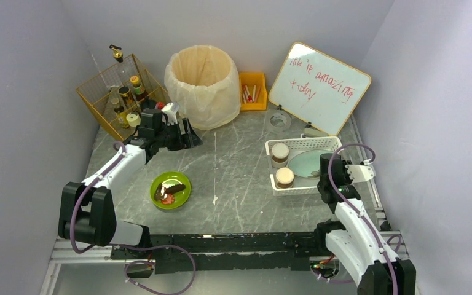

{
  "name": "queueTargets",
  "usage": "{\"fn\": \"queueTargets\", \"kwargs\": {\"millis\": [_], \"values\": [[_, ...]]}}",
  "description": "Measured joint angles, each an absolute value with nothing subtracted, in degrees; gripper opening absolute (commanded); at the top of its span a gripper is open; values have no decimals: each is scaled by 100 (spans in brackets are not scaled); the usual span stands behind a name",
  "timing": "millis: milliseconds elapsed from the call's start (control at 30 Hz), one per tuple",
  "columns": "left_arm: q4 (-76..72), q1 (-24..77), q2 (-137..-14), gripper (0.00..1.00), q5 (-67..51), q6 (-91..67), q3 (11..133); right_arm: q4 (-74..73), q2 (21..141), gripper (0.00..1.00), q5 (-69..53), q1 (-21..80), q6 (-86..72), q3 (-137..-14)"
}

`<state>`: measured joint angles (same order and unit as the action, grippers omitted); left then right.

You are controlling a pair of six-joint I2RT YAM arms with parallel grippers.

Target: Clear the kitchen counter

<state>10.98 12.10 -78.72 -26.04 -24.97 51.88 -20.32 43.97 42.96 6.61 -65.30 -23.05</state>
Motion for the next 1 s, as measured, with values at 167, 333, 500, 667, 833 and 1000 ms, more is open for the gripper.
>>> {"fn": "queueTargets", "kwargs": {"millis": [167,333,500,667,833,1000], "values": [[1098,1210,-7872,81,-2563,-2534,5188,-1907,4484,49,4296,600,-6571,-2303],[1098,1210,-7874,81,-2563,-2536,5188,-1900,4574,62,4298,539,-6567,-2303],[1096,1210,-7883,81,-2563,-2539,5188,-1885,4587,74,4318,528,-6580,-2307],[1098,1210,-7964,82,-2565,-2576,5188,-2008,4694,88,4460,528,-6558,-2467],[1146,1210,-7972,83,-2534,-2565,5221,-2432,4912,97,4707,528,-6563,-2805],[1345,1210,-7972,86,-2246,-2497,5450,-2908,4987,98,4877,528,-6582,-3179]]}}
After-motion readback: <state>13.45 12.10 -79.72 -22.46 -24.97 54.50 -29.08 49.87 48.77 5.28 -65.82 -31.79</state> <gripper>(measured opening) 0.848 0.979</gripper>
